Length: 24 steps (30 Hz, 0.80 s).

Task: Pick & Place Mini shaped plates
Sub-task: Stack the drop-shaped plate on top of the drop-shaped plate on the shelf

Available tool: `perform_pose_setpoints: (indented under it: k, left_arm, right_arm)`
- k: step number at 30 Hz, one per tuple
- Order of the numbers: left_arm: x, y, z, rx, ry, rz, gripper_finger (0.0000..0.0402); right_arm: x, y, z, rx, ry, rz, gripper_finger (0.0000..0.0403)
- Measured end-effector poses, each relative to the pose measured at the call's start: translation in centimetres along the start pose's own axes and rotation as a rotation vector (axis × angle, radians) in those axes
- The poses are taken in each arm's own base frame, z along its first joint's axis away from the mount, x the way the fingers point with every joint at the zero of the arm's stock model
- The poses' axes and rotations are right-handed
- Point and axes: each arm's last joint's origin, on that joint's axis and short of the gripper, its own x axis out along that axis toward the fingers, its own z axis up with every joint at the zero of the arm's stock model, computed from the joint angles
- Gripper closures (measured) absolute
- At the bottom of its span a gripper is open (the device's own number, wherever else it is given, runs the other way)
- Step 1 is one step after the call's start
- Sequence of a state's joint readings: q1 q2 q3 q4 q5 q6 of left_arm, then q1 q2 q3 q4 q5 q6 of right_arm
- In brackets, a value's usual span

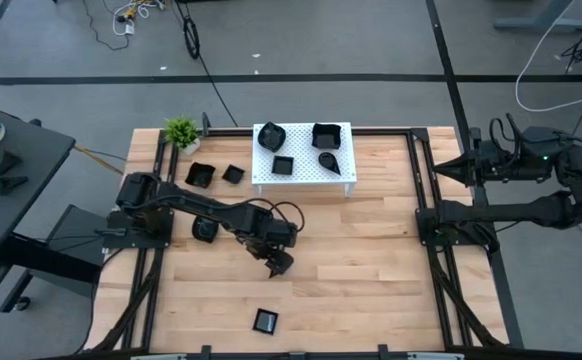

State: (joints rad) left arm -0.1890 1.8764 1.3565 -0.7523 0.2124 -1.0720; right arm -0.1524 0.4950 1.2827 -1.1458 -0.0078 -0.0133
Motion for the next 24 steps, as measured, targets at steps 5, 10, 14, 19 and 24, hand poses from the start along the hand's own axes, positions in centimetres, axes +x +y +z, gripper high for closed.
perform_pose_setpoints:
  k: [5,10,14,19,24]
  left_arm:
    - [0.7,-0.1,0.3,-0.016,-0.008,-0.001,0.0209]
    - [1.6,0.0,0.5,-0.023,-0.005,0.009,0.0209]
    - [2.0,-0.1,0.6,-0.026,-0.007,0.007,0.0209]
    - [2.3,-0.1,0.7,-0.023,-0.008,0.004,0.0209]
    - [2.5,0.0,0.7,-0.019,-0.005,0.011,0.0209]
  right_arm:
    - [0.0,0.0,0.0,0.0,0.0,-0.001,0.0383]
    - [0.0,0.0,0.0,0.0,0.001,0.0,0.0383]
    - [0.0,0.0,0.0,0.0,0.0,0.0,0.0383]
    - [0.0,0.0,0.0,0.0,0.0,0.0,0.0383]
    - [0.0,0.0,0.0,0.0,0.0,0.0,0.0383]
